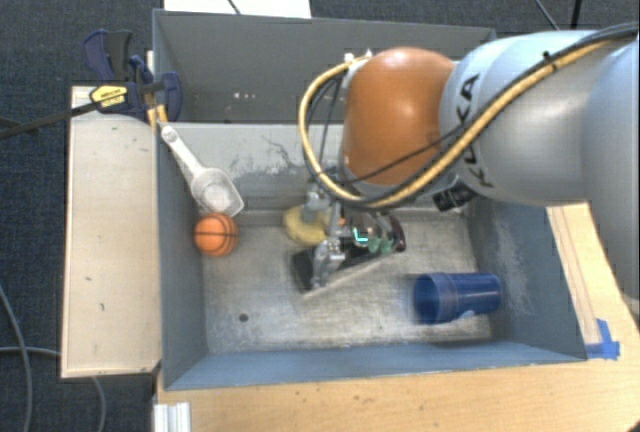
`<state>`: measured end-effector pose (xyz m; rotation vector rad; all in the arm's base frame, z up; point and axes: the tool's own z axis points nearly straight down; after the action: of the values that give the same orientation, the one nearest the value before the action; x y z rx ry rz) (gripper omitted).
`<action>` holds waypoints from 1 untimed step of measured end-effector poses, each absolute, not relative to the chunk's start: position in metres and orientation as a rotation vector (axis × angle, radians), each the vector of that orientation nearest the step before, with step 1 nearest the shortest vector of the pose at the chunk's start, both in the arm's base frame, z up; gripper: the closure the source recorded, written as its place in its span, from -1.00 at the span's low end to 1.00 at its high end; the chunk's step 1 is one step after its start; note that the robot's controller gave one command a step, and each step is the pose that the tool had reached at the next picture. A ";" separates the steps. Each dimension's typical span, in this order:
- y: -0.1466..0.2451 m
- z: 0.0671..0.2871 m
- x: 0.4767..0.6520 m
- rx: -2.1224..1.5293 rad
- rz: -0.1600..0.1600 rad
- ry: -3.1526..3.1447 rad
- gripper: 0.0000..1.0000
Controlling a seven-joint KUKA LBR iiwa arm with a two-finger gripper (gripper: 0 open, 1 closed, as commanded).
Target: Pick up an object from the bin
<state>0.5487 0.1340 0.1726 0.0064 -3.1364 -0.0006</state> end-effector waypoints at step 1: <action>0.133 0.177 0.551 0.002 -0.002 -3.144 -1.00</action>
Offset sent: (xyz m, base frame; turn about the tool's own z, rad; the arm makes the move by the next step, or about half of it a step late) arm 0.0436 -0.0160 -0.1026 0.0927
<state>0.5507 0.1334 0.1768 0.0017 -3.1443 -0.0021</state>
